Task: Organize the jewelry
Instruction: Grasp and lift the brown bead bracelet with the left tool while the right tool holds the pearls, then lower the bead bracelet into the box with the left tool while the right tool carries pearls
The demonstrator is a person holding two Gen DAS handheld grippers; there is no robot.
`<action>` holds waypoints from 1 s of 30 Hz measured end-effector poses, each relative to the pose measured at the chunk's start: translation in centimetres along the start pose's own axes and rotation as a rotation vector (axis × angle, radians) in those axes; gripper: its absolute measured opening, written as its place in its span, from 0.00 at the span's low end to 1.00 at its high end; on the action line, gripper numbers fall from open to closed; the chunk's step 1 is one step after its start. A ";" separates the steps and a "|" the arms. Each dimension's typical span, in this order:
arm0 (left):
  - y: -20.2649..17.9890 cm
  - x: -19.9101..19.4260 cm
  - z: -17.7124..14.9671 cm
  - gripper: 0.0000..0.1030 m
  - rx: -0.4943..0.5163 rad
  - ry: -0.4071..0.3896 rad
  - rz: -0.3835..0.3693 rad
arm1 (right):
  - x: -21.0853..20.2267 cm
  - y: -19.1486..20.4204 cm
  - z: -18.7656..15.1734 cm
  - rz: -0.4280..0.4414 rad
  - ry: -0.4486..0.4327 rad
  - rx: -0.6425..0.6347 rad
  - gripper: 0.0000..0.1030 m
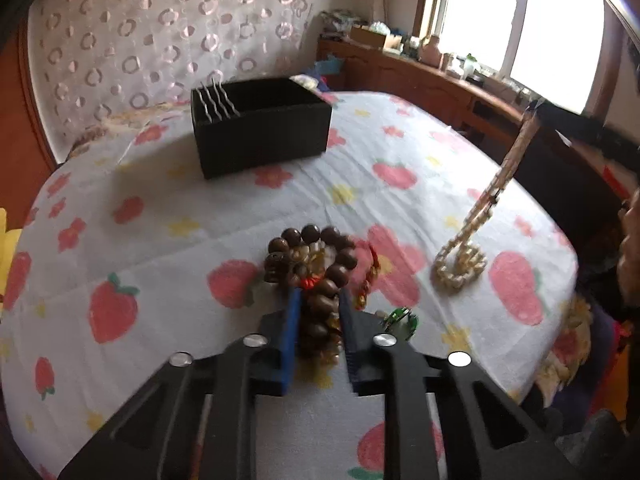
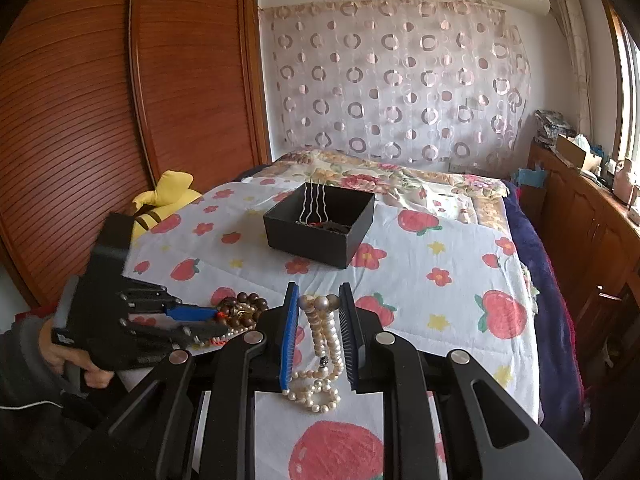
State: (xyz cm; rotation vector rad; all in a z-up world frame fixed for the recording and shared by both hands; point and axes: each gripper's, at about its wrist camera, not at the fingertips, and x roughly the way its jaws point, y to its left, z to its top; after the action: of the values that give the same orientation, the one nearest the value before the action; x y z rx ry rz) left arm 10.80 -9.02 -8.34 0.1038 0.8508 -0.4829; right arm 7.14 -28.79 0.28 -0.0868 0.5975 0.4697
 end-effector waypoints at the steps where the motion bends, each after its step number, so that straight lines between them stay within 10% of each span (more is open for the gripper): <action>1: 0.1 -0.3 0.2 0.12 0.003 -0.007 0.000 | 0.1 0.0 -0.1 0.001 0.001 0.000 0.22; 30: 2.6 -7.2 10.6 0.12 0.002 -0.252 0.006 | -0.6 1.3 5.9 0.007 -0.106 -0.095 0.21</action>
State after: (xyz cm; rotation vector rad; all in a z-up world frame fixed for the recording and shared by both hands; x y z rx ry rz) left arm 15.36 -6.97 3.81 0.0464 0.6030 -0.4797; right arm 9.22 -26.64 5.58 -0.1489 0.4712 0.5066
